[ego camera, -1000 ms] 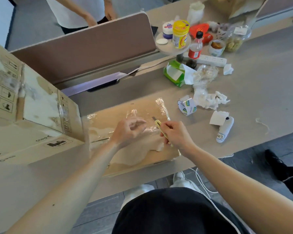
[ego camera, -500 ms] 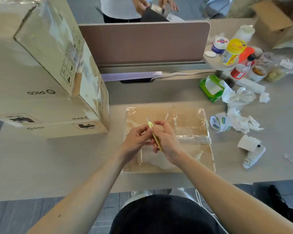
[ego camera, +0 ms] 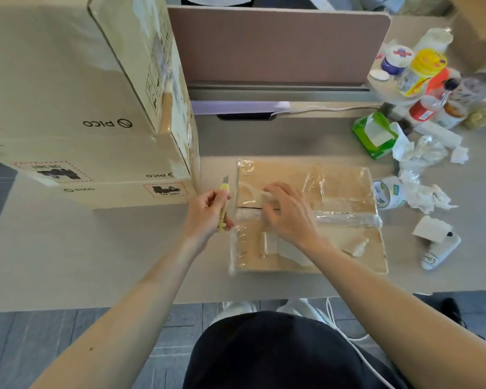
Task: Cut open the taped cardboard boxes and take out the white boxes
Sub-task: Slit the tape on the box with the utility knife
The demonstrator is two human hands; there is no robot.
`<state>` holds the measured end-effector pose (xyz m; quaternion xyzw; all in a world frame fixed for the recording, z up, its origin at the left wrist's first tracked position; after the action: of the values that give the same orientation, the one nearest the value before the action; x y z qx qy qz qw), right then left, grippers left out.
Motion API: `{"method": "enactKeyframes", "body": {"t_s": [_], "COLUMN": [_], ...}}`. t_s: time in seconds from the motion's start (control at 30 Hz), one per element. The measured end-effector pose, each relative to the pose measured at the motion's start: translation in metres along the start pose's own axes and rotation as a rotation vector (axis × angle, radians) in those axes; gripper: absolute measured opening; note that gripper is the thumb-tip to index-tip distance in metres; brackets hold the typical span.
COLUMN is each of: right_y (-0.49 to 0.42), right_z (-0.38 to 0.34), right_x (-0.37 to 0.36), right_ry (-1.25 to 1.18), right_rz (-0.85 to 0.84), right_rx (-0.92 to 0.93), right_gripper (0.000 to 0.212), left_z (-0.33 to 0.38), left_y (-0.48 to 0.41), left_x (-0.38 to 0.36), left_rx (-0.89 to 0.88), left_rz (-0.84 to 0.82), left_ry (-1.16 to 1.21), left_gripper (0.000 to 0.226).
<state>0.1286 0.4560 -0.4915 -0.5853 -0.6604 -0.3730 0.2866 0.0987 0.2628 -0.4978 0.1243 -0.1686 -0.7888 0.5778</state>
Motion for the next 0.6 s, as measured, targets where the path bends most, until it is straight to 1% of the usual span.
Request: {"method": "enactKeyframes", "body": {"t_s": [0.1,0.2,0.4,0.6], "right_y": [0.008,0.01,0.011,0.01], "right_z": [0.011,0.013,0.013,0.013], "right_x": [-0.018,-0.024,-0.025,-0.026], "right_ry": [0.191,0.272,0.318,0.312], "right_rz": [0.015,0.005,-0.02,0.01], "right_rx": [0.014,-0.002,-0.01,-0.001], "right_gripper": [0.044,0.05,0.053,0.049], "left_z": [-0.009,-0.016,-0.017,-0.015], "left_y": [-0.001,-0.001,-0.003,-0.008], "left_x": [-0.001,-0.002,0.004,0.005], "left_rx": [0.028,0.037,0.006,0.008], "left_rz": [0.026,0.018,-0.021,-0.035], "left_ry": [-0.104,-0.213,-0.418,-0.478], "left_gripper": [0.028,0.027,0.033,0.038]}}
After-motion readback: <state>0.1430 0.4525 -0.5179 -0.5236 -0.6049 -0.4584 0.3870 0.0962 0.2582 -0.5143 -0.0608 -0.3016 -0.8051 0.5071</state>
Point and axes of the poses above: each hand's wrist, its own y-axis away from the middle knuckle, its own x-axis out of the back of the hand, z = x × y, the point moved 3 cm from there along -y, towards the middle knuckle, and after that the axes turned 12 degrees about -z, right-handed, at the moved point
